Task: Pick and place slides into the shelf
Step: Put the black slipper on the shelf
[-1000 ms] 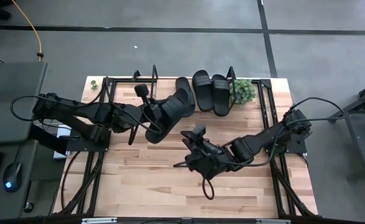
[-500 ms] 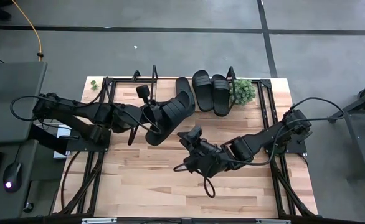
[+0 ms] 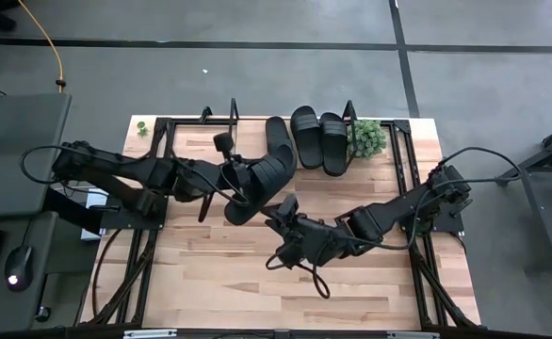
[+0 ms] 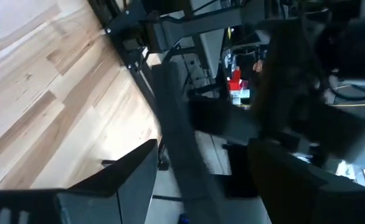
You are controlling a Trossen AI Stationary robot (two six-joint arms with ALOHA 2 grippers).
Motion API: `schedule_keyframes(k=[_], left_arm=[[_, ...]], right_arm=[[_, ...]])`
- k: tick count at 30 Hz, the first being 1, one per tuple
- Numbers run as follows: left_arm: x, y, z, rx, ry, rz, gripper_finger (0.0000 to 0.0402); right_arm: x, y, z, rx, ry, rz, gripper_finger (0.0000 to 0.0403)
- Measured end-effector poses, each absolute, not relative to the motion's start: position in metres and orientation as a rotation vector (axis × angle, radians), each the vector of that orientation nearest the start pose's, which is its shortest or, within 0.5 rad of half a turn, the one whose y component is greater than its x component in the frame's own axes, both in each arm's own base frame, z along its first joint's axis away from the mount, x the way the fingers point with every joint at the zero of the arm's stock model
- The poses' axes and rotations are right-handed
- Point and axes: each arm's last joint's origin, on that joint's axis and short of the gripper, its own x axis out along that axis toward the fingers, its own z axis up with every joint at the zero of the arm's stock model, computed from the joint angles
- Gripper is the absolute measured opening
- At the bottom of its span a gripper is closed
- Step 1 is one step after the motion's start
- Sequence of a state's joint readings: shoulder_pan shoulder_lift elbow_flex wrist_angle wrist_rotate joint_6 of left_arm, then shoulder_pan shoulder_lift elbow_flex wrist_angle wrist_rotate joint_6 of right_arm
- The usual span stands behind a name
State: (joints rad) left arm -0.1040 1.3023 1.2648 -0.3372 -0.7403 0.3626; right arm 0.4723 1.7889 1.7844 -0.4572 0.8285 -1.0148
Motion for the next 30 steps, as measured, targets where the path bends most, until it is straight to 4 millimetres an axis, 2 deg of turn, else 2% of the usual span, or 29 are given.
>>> schedule_keyframes(k=[8, 12, 17, 23, 26, 30], left_arm=[[0.284, -0.010, 0.373, 0.508, 0.468, 0.556, 0.0012], [0.284, -0.010, 0.373, 0.508, 0.466, 0.557, 0.0012], [0.284, -0.010, 0.373, 0.512, 0.470, 0.552, 0.0012], [0.283, -0.010, 0.372, 0.507, 0.474, 0.544, 0.0012], [0.283, -0.010, 0.372, 0.500, 0.472, 0.545, 0.0012], [0.283, -0.011, 0.372, 0.503, 0.478, 0.543, 0.0012]], right_arm=[[0.372, 0.149, 0.379, -1.242, 0.559, -0.155, 0.0241], [0.382, 0.146, 0.367, -1.251, 0.595, -0.154, 0.0241], [0.401, 0.149, 0.341, -1.296, 0.648, -0.163, 0.0241], [0.409, 0.150, 0.335, -1.265, 0.641, -0.236, 0.0239], [0.408, 0.150, 0.339, -1.227, 0.623, -0.260, 0.0226], [0.406, 0.150, 0.343, -1.214, 0.615, -0.280, 0.0178]])
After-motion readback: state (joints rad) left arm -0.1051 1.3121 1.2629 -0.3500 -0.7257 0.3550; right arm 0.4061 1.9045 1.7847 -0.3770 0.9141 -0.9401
